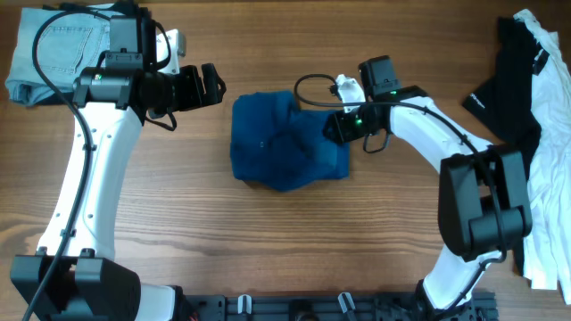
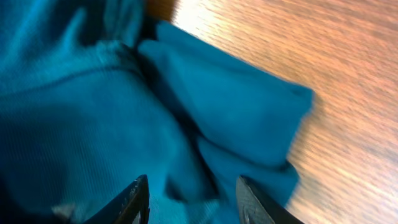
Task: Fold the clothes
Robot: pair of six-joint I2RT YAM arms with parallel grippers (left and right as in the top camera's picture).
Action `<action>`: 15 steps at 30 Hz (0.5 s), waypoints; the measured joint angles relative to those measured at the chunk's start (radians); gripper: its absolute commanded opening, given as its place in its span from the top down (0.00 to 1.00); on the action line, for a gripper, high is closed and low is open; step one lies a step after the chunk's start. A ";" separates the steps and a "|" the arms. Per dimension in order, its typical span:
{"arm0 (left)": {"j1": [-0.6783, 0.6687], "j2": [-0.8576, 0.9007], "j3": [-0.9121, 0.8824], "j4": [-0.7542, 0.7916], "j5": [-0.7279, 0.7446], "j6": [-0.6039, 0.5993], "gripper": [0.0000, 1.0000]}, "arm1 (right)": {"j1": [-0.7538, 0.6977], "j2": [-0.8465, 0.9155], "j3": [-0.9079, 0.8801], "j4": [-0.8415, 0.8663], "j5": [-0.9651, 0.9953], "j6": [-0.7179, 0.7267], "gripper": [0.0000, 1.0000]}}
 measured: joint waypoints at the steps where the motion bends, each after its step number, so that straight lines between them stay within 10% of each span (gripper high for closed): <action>1: 0.000 0.000 0.000 0.000 0.000 0.000 0.00 | 0.006 0.007 0.000 0.008 0.000 0.000 0.56; 11: 0.000 0.000 0.000 0.000 0.000 0.000 0.00 | 0.025 0.049 0.000 0.051 0.005 0.018 0.96; 15: 0.000 0.000 0.000 0.000 0.000 0.000 0.00 | 0.025 0.049 0.001 0.044 0.005 0.047 0.96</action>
